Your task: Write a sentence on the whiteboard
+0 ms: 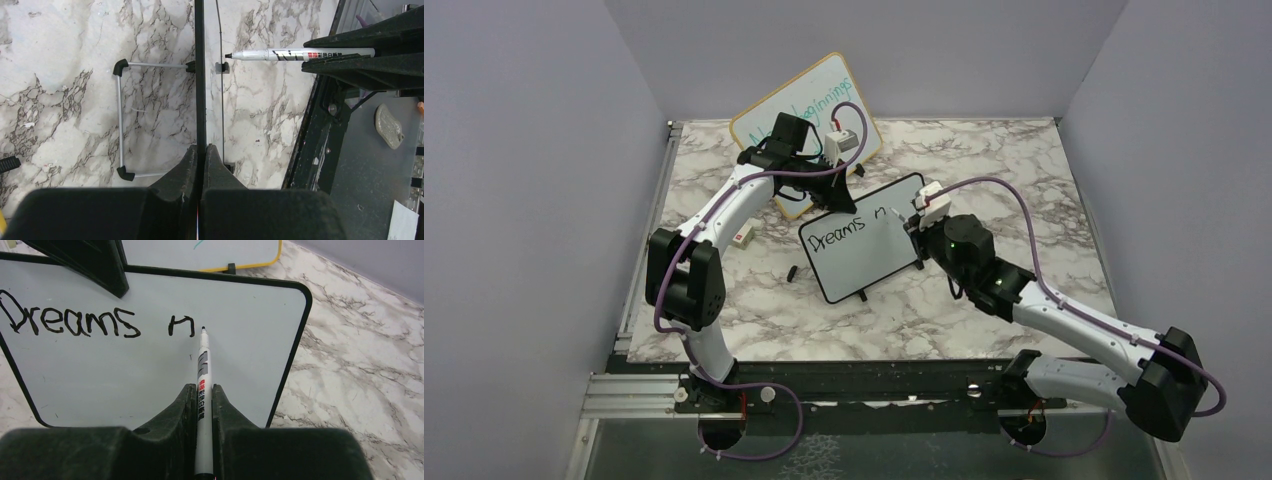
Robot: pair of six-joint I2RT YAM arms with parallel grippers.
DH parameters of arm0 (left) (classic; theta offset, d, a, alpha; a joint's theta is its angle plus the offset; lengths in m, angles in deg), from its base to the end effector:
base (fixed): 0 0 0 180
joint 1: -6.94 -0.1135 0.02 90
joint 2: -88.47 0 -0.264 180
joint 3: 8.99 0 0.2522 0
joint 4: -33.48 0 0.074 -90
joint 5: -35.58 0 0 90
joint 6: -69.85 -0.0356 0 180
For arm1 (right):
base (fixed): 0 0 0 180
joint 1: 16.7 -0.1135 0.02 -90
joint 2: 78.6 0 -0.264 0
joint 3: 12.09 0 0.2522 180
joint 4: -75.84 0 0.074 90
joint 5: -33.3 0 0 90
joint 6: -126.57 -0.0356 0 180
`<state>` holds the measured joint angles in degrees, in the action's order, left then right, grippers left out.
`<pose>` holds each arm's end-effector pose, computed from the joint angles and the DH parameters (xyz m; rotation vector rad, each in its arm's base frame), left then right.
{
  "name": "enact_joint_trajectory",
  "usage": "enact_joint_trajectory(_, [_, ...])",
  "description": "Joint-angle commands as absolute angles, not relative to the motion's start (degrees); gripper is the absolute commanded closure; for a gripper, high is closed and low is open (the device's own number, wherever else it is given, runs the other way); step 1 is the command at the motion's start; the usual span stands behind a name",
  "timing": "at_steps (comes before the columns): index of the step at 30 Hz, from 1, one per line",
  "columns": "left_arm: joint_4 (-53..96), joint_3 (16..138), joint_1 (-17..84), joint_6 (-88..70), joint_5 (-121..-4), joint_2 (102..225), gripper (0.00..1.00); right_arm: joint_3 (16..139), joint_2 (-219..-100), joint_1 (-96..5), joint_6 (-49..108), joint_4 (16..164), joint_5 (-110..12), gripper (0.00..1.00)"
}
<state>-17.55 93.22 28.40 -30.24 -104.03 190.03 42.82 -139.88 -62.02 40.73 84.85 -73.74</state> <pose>0.3502 -0.1668 0.3002 0.9959 2.1139 -1.1423 0.1818 0.1690 0.2884 -0.5735 1.7414 0.2325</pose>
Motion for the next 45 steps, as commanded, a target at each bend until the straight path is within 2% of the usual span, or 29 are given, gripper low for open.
enact_joint_trajectory(1, [-19.2,91.3,28.3,-31.5,-101.2,189.8,1.00,43.1,-140.9,-62.4,41.6,81.0,-73.7,1.00])
enact_joint_trajectory(45, [-18.4,91.1,27.9,-31.2,-102.8,189.6,1.00,43.8,-143.7,-62.9,41.6,80.4,-80.9,1.00])
